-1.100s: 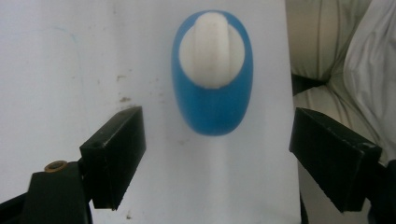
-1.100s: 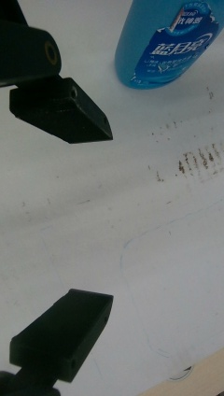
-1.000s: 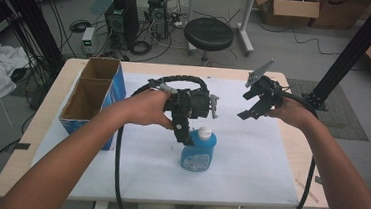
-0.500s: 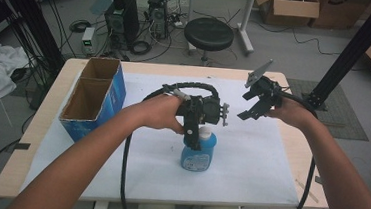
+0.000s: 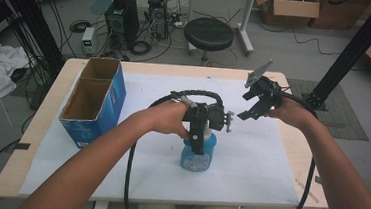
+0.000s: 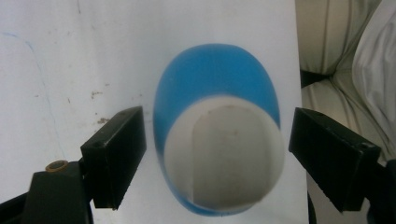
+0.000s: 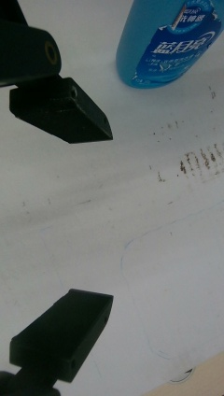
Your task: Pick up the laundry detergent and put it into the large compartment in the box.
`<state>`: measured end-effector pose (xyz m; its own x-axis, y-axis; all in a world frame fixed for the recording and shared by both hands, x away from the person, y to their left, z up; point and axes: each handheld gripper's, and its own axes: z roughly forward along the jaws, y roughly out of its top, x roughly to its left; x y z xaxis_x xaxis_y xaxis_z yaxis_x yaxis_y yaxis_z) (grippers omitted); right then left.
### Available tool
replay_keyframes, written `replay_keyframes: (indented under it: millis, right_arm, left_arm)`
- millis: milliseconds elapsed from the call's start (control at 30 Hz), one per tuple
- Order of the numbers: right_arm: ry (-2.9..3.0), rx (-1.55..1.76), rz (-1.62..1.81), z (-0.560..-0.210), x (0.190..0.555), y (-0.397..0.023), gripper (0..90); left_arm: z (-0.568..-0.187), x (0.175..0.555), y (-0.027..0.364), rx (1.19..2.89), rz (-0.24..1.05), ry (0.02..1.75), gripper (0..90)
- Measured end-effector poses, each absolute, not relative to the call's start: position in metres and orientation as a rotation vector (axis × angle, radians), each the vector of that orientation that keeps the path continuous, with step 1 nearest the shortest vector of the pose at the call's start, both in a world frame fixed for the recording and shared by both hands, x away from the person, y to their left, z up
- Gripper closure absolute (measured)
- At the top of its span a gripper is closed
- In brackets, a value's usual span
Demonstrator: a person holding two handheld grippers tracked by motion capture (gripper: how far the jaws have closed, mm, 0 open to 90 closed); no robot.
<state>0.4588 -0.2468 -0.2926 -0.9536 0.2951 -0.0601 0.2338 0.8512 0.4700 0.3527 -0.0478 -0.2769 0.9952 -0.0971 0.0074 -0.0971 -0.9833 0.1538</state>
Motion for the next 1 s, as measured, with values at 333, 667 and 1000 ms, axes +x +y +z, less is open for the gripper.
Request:
replay_keyframes:
  millis: [333, 667, 1000]
  right_arm:
    - [2.897, 0.413, 0.712, -0.2928, 0.4588, -0.2465, 17.5]
    - [2.898, 0.419, 0.714, -0.2931, 0.4586, -0.2473, 17.6]
    - [2.902, 0.423, 0.719, -0.2955, 0.4588, -0.2487, 18.0]
  left_arm:
    - [-0.2854, 0.3528, -0.0543, 3.003, 0.01, -0.177, 20.7]
    - [-0.2868, 0.3541, -0.0557, 3.005, 0.006, -0.183, 26.3]
    - [-0.287, 0.354, -0.0565, 3.003, 0.012, -0.184, 29.7]
